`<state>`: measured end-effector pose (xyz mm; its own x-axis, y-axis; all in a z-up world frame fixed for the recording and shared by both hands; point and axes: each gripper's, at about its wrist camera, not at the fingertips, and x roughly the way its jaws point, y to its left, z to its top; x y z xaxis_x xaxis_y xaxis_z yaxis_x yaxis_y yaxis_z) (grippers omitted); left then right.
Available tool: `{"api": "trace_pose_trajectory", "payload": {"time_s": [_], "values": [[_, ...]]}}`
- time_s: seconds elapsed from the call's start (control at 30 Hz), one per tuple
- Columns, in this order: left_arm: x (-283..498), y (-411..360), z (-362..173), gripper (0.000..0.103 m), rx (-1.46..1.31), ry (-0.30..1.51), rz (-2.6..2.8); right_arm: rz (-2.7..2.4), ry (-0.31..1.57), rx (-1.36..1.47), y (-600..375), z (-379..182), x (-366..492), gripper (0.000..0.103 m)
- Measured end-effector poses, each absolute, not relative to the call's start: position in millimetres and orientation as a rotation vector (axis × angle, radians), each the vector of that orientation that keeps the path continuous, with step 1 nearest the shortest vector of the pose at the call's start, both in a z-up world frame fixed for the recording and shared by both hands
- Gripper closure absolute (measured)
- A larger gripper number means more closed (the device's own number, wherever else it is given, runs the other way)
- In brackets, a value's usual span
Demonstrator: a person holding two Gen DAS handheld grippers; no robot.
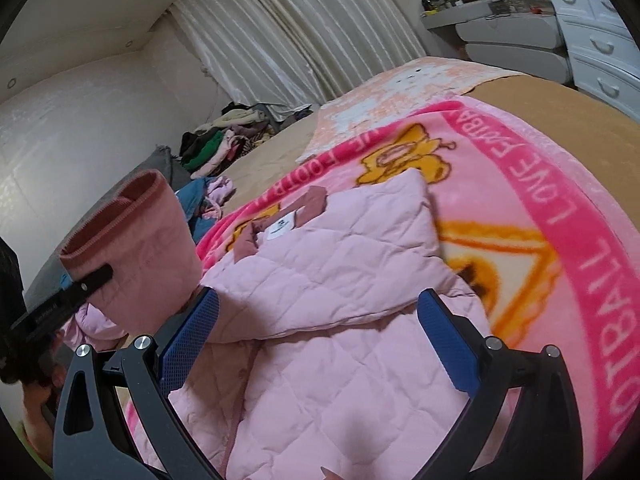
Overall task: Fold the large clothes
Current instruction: 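Lift the sleeve with the left gripper, fold it across the jacket front, release, then move the right gripper to the folded sleeve's corduroy cuff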
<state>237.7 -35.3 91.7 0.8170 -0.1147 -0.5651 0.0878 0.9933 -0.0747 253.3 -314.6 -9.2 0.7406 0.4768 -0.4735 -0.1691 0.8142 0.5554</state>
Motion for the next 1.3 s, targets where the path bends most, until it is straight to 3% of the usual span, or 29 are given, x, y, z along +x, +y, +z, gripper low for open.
{"api": "trace_pose_trajectory", "payload": {"time_s": [0.13,0.23,0.3,0.47,0.67,0.73,0.77,0.8,0.9,1.3], "values": [[240.4,-49.3,74.8,0.091,-0.001,0.64,-0.133,0.362,0.64,0.504,-320.9,-8.2,249.8,0.004],[241.9,-57.0,60.3,0.083,0.027,0.675,-0.144,0.356,0.646,0.509,-323.3,-9.6,249.9,0.004],[243.3,-60.8,51.0,0.071,0.049,0.698,-0.146,0.354,0.65,0.508,-324.2,-10.0,249.2,0.004],[240.7,-76.6,28.1,0.063,0.133,0.754,-0.168,0.348,0.65,0.506,-325.3,-8.1,247.9,0.004],[234.6,-85.1,5.3,0.041,0.18,0.819,-0.175,0.346,0.662,0.501,-324.3,-10.3,250.0,0.004],[231.9,-84.2,1.0,0.029,0.188,0.834,-0.174,0.344,0.672,0.497,-322.1,-9.9,250.7,0.004],[229.5,-83.7,-1.1,0.017,0.19,0.838,-0.18,0.345,0.675,0.494,-320.9,-9.4,251.4,0.004],[227.3,-83.5,-1.7,0.014,0.187,0.837,-0.188,0.345,0.675,0.492,-319.7,-8.6,251.9,0.004],[219.7,-78.0,-2.0,0.009,0.17,0.844,-0.215,0.339,0.674,0.48,-315.8,-8.5,251.8,0.004],[231.8,9.1,10.8,0.009,0.029,0.848,-0.121,0.415,0.796,0.438,-265.4,-30.3,264.3,0.004]]}}
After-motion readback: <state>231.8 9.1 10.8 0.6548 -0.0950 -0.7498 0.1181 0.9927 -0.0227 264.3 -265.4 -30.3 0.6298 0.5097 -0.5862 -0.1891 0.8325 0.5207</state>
